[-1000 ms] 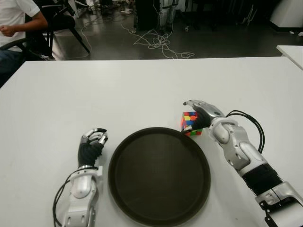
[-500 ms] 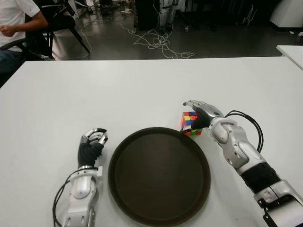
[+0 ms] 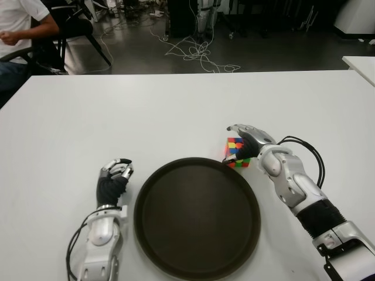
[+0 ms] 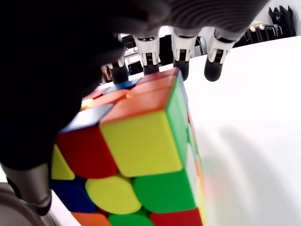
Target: Pick up the Rubik's Cube and put it in the plate
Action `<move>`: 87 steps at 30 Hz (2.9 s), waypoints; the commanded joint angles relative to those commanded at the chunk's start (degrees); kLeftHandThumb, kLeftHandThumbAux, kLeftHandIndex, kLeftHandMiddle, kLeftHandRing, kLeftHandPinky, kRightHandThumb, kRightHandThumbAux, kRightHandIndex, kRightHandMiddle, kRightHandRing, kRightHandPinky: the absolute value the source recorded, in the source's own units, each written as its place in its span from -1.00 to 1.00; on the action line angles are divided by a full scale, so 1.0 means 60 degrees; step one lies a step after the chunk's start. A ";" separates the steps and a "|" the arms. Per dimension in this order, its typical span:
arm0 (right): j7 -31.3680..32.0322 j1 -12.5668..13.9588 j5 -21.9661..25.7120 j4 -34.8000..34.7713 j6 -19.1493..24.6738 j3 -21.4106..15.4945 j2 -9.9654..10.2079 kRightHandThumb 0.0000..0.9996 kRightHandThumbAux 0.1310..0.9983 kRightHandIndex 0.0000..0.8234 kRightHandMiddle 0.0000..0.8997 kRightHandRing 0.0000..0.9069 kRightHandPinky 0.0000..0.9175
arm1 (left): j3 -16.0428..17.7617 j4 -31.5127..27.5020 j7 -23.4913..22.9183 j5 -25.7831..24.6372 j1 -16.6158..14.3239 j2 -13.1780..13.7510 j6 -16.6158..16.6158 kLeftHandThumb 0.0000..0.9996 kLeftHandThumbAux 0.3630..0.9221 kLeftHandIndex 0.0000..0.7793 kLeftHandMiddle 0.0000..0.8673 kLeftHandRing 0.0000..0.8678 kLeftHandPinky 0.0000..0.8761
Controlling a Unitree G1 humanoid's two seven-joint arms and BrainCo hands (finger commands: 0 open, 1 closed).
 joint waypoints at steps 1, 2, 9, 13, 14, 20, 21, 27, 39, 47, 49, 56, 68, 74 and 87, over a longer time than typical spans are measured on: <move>0.0002 -0.0001 0.0006 0.0001 0.0011 -0.0005 0.0006 -1.00 0.24 -1.00 -1.00 -1.00 -0.98 | -0.0006 -0.0007 -0.0002 0.0008 0.0002 0.0010 0.0024 0.42 0.22 0.14 0.87 0.90 0.86; 0.0001 -0.0005 0.0019 0.0019 0.0006 -0.0012 0.0011 -1.00 0.25 -1.00 -1.00 -1.00 -0.98 | -0.0011 -0.0021 0.0011 0.0016 0.0005 0.0004 0.0047 0.42 0.22 0.14 0.87 0.90 0.86; -0.0006 -0.0022 0.0037 0.0105 -0.0028 -0.0014 0.0007 -1.00 0.27 -1.00 -1.00 -1.00 -1.00 | -0.0008 -0.0036 0.0014 -0.0003 0.0003 -0.0011 0.0085 0.42 0.22 0.14 0.88 0.90 0.87; -0.0060 -0.0079 0.0032 0.0330 -0.0068 0.0005 0.0015 -1.00 0.27 -1.00 -1.00 -1.00 -1.00 | 0.0010 0.0007 -0.0014 -0.0036 -0.0006 -0.0005 0.0045 0.42 0.22 0.14 0.88 0.90 0.87; -0.0072 -0.0097 0.0023 0.0386 -0.0052 0.0015 0.0024 -1.00 0.27 -1.00 -1.00 -1.00 -1.00 | 0.0015 0.0001 -0.0008 -0.0050 -0.0003 -0.0021 0.0033 0.42 0.22 0.14 0.88 0.90 0.88; -0.0144 -0.0148 0.0020 0.0567 -0.0038 0.0036 0.0058 -1.00 0.22 -1.00 -1.00 -1.00 -0.95 | 0.0017 -0.0007 0.0000 -0.0076 0.0001 -0.0045 -0.0018 0.42 0.22 0.14 0.89 0.91 0.88; -0.0171 -0.0158 0.0024 0.0621 -0.0048 0.0037 0.0068 -1.00 0.21 -1.00 -1.00 -1.00 -0.95 | 0.0014 -0.0006 0.0003 -0.0070 0.0001 -0.0043 -0.0023 0.42 0.22 0.14 0.89 0.91 0.88; -0.0315 -0.0178 0.0068 0.0825 -0.0128 0.0043 0.0098 -1.00 0.18 -1.00 -1.00 -1.00 -0.95 | 0.0007 -0.0026 -0.0019 -0.0068 0.0001 -0.0016 0.0079 0.42 0.22 0.14 0.89 0.91 0.88; -0.0538 -0.0273 0.0264 0.1218 -0.0397 0.0014 0.0122 -1.00 0.20 -1.00 -1.00 -1.00 -0.99 | 0.0030 0.0110 -0.0068 -0.0087 -0.0018 0.0019 -0.0043 0.42 0.22 0.14 0.88 0.91 0.87; -0.0561 -0.0211 0.0290 0.1102 -0.0384 0.0020 0.0090 -1.00 0.22 -1.00 -1.00 -1.00 -0.97 | 0.0015 0.0083 -0.0073 -0.0049 -0.0008 0.0034 -0.0048 0.42 0.22 0.14 0.87 0.89 0.85; -0.0531 -0.0206 0.0280 0.1061 -0.0341 0.0025 0.0085 -1.00 0.23 -1.00 -1.00 -1.00 -0.97 | 0.0000 0.0047 -0.0068 -0.0029 0.0004 0.0037 -0.0024 0.42 0.22 0.14 0.87 0.89 0.85; -0.0449 -0.0252 0.0253 0.1082 -0.0236 0.0054 0.0072 -1.00 0.25 -1.00 -1.00 -1.00 -0.99 | -0.0029 0.0038 -0.0044 0.0040 0.0014 0.0058 -0.0032 0.42 0.23 0.14 0.89 0.91 0.87; -0.0551 -0.0285 0.0213 0.1179 -0.0116 0.0053 0.0085 -1.00 0.24 -1.00 -1.00 -1.00 -0.97 | -0.0012 0.0138 -0.0081 0.0012 0.0009 0.0079 -0.0212 0.42 0.23 0.14 0.86 0.90 0.86; -0.0600 -0.0313 0.0166 0.1223 -0.0023 0.0086 0.0091 -1.00 0.19 -1.00 -1.00 -1.00 -0.93 | -0.0011 0.0111 -0.0076 0.0005 0.0008 0.0077 -0.0140 0.42 0.22 0.14 0.86 0.90 0.86; -0.0694 -0.0319 0.0261 0.1315 -0.0130 0.0070 0.0067 -1.00 0.26 -1.00 -1.00 -1.00 -0.98 | -0.0004 0.0089 -0.0100 -0.0020 -0.0024 0.0091 -0.0073 0.42 0.22 0.14 0.88 0.90 0.86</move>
